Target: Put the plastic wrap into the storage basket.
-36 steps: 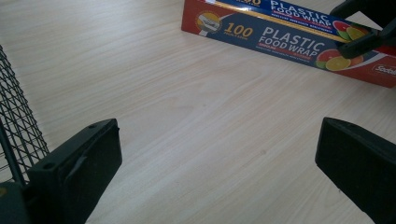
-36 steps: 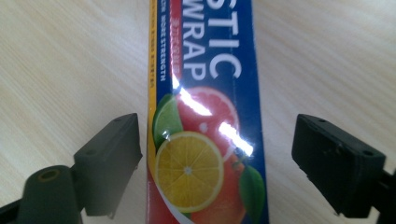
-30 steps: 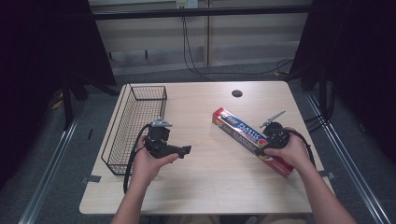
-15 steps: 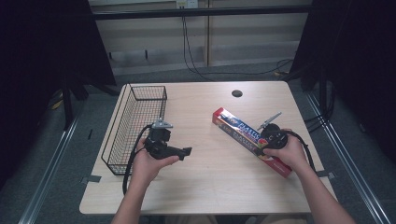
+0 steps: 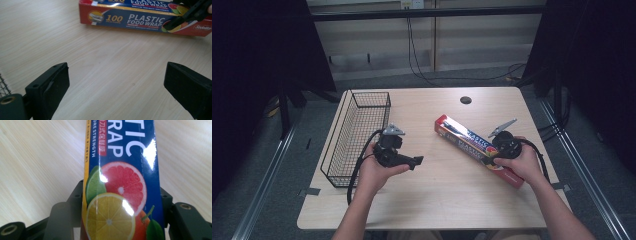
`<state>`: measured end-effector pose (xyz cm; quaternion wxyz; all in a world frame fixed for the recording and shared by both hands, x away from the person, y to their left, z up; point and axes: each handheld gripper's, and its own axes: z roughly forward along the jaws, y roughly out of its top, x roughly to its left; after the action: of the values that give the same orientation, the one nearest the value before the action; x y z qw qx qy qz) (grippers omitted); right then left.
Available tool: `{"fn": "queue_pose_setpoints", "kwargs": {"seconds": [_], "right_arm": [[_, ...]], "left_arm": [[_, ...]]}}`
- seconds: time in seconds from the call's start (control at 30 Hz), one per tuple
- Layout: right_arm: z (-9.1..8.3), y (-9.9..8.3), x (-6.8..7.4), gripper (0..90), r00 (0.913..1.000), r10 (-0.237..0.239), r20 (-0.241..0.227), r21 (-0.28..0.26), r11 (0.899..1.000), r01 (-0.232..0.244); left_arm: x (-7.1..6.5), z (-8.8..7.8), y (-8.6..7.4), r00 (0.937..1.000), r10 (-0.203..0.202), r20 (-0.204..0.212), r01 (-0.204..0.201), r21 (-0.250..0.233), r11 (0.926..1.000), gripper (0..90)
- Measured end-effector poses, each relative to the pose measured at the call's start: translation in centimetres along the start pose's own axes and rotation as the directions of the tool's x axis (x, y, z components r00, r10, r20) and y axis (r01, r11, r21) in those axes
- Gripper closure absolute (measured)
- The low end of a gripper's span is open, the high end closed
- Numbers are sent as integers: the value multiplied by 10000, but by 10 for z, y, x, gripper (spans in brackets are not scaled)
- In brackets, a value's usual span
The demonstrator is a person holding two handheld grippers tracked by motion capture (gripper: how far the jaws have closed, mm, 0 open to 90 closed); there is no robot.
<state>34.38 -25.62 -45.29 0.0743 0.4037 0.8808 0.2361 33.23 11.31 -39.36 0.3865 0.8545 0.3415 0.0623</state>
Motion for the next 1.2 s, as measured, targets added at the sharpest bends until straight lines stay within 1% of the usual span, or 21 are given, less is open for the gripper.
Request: {"fn": "queue_pose_setpoints", "kwargs": {"seconds": [0.07, 0.1, 0.13, 0.17, 0.2, 0.33, 0.4, 0.43, 0.57, 0.63, 0.7, 0.77, 0.8, 0.83, 0.87, 0.97, 1.0, 1.03, 1.1, 1.13, 1.2], "right_arm": [[-3, 2, 1, 436, 9999, -40, -100, -199, 9998, 38], [-4, 3, 1, 435, 9997, -92, -242, -249, 9997, 86], [-5, 4, 2, 435, 9996, -136, -263, -293, 9995, 128], [-7, 6, 4, 435, 9994, -201, -287, -342, 9992, 191], [-8, 6, 4, 435, 9993, -246, -275, -328, 9992, 237], [-10, 9, 8, 434, 9972, -547, -513, -414, 9978, 526], [-12, 11, 11, 434, 9965, -667, -495, -374, 9972, 649], [-12, 11, 12, 434, 9953, -849, -458, -380, 9958, 832], [-15, 13, 15, 433, 9921, -952, -818, -517, 9945, 912], [-16, 13, 18, 433, 9893, -1190, -847, -521, 9920, 1148], [-17, 15, 20, 433, 9860, -1396, -917, -528, 9894, 1351], [-17, 15, 23, 433, 9827, -1514, -1070, -578, 9876, 1459], [-18, 16, 24, 432, 9802, -1624, -1131, -655, 9856, 1557], [-18, 16, 25, 432, 9784, -1703, -1169, -654, 9844, 1635], [-19, 17, 27, 432, 9764, -1819, -1167, -702, 9821, 1746], [-20, 18, 29, 432, 9717, -1982, -1288, -816, 9786, 1888], [-20, 19, 30, 432, 9703, -2024, -1324, -803, 9779, 1930], [-21, 19, 31, 431, 9686, -2106, -1319, -738, 9765, 2023], [-21, 19, 33, 431, 9666, -2198, -1315, -678, 9748, 2125], [-21, 20, 34, 432, 9650, -2238, -1371, -643, 9741, 2168], [-21, 20, 35, 431, 9611, -2360, -1435, -723, 9710, 2277]], "left_arm": [[0, 3, 5, 10000, -49, 33, 49, -47, 10000, 63], [1, 3, 7, 9999, 107, 55, -107, 38, 9999, 63], [1, 5, 10, 9999, -54, 138, 55, -124, 9999, 64], [1, 4, 12, 9998, 102, 142, -103, 66, 9999, 66], [1, 4, 15, 9997, 54, 227, -54, -5, 10000, 68], [-1, 7, 29, 9984, 425, 368, -430, 133, 9990, 73], [-2, 7, 36, 9984, 436, 352, -441, 127, 9989, 73], [-1, 7, 40, 9973, 578, 449, -584, 119, 9982, 72], [-3, 10, 58, 9938, 945, 588, -961, 248, 9951, 56], [-5, 12, 65, 9914, 1130, 662, -1148, 243, 9931, 53], [-7, 15, 72, 9884, 1308, 776, -1336, 321, 9905, 52], [-9, 17, 78, 9822, 1687, 821, -1732, 508, 9836, 47], [-11, 19, 81, 9828, 1642, 843, -1686, 482, 9845, 47], [-11, 20, 84, 9789, 1808, 952, -1866, 561, 9808, 40], [-13, 22, 86, 9780, 1815, 1030, -1879, 552, 9806, 39], [-17, 30, 92, 9709, 2035, 1264, -2150, 856, 9728, 25], [-18, 33, 94, 9662, 2184, 1372, -2311, 849, 9692, 13], [-20, 36, 95, 9688, 2058, 1383, -2184, 832, 9723, 6], [-22, 42, 98, 9599, 2363, 1509, -2532, 1049, 9617, 3], [-24, 45, 98, 9575, 2453, 1520, -2624, 1052, 9592, 1], [-27, 51, 99, 9476, 2657, 1772, -2906, 1333, 9475, 2]]}}
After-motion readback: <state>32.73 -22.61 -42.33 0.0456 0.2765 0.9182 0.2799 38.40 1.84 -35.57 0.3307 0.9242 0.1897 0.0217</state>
